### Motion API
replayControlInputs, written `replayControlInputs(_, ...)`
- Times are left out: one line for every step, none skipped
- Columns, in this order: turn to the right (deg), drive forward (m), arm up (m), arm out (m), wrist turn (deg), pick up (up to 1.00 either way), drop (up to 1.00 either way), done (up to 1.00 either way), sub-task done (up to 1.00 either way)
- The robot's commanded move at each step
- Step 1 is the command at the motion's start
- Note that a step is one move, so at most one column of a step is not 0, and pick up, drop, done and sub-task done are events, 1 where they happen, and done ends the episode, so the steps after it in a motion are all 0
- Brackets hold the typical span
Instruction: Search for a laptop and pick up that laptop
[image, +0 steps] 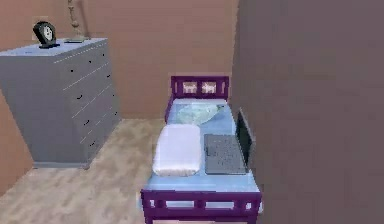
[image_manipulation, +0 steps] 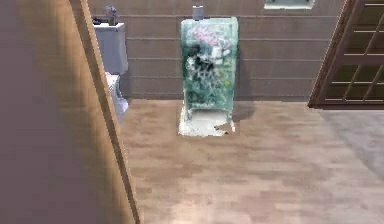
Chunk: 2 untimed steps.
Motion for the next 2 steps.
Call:
replayControlInputs(0.0, 0.35, 0.00, 0.00, 0.0, 0.00, 0.00, 0.00, 0.00)
replayControlInputs(-45.0, 0.00, 0.00, 0.00, 0.0, 0.00, 0.00, 0.00, 0.00)
